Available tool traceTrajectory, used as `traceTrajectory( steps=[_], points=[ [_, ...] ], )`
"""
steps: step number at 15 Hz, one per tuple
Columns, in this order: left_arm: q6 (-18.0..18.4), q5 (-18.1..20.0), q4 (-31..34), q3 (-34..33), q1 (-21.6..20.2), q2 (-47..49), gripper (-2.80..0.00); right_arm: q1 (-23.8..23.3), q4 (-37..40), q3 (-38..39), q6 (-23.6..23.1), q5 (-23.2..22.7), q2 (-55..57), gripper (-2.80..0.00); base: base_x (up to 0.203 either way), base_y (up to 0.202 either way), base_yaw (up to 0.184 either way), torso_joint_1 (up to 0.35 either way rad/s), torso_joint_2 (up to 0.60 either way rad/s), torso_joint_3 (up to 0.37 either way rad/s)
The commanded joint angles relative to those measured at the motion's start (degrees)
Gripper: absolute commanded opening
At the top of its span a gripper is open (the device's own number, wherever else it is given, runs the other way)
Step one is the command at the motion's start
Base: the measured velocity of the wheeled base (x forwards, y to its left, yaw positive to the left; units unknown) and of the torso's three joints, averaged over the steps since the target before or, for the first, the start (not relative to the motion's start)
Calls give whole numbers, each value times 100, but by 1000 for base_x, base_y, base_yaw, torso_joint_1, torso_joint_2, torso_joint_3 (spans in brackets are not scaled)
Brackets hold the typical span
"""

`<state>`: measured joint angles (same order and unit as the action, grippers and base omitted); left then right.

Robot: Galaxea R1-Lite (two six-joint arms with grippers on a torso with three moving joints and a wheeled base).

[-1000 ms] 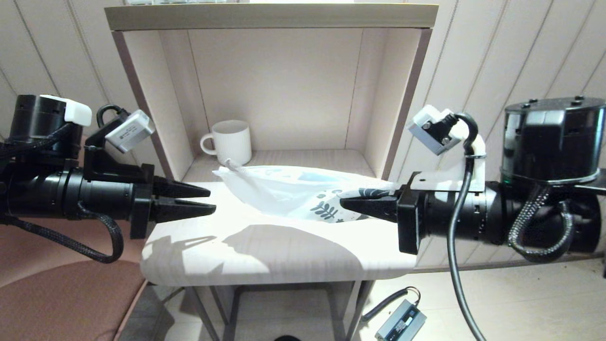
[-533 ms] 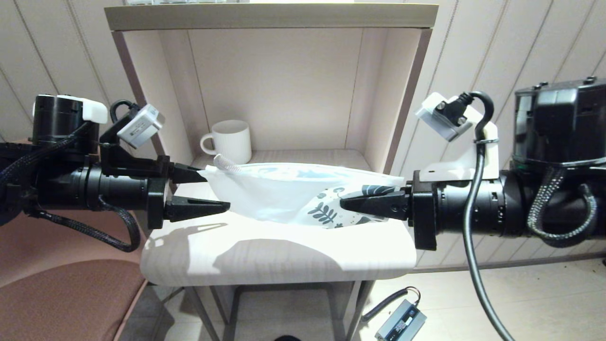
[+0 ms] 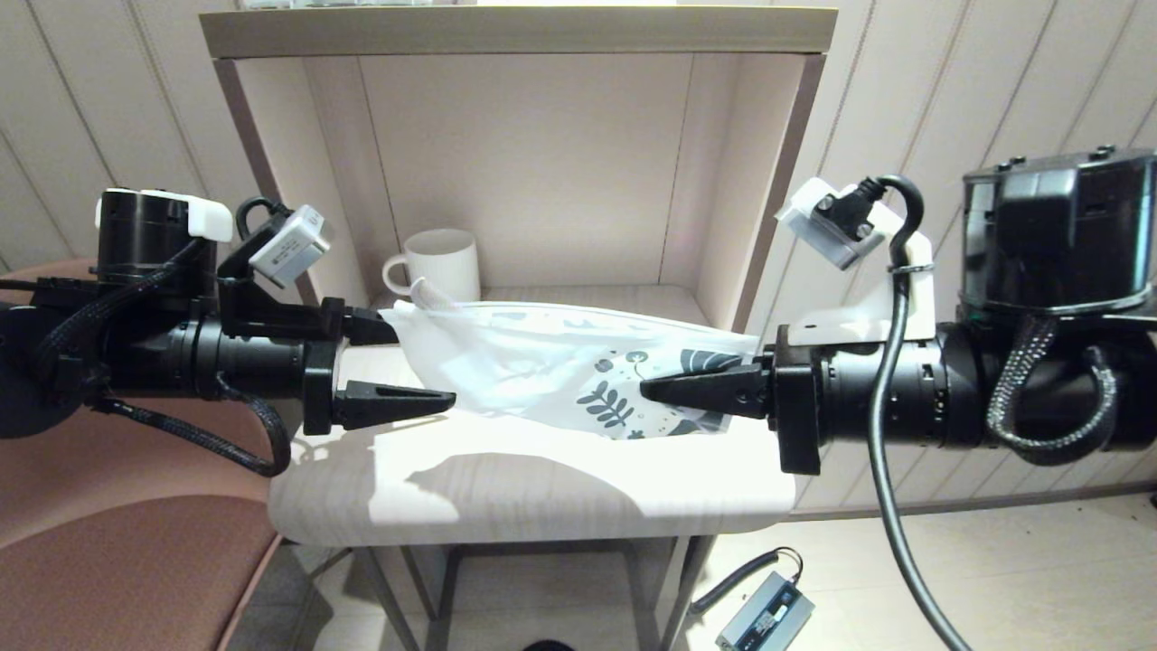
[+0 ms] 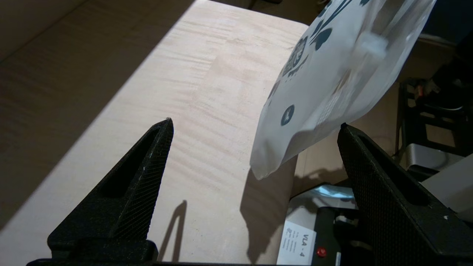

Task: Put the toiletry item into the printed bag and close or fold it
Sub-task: Hand it to the other hand

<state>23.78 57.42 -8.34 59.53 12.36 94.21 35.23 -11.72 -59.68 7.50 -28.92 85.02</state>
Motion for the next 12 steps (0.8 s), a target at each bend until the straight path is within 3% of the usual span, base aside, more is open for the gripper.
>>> traceTrajectory(
  steps=[1,7,8,12],
  points=[
    [12,141,-19,5,-6,10,0,19,-15,27,-3,-29,32,-280,0,0,0,0,0,0],
    [27,281,-25,-72,1,-7,0,19,-41,88,-20,-132,111,-280,0,0,0,0,0,0],
    [30,279,-19,-90,-6,-8,-280,19,-45,88,-29,-132,115,-280,0,0,0,0,0,0],
    [115,359,-53,-123,-5,10,-280,21,-59,101,-47,-132,164,-280,0,0,0,0,0,0]
  ],
)
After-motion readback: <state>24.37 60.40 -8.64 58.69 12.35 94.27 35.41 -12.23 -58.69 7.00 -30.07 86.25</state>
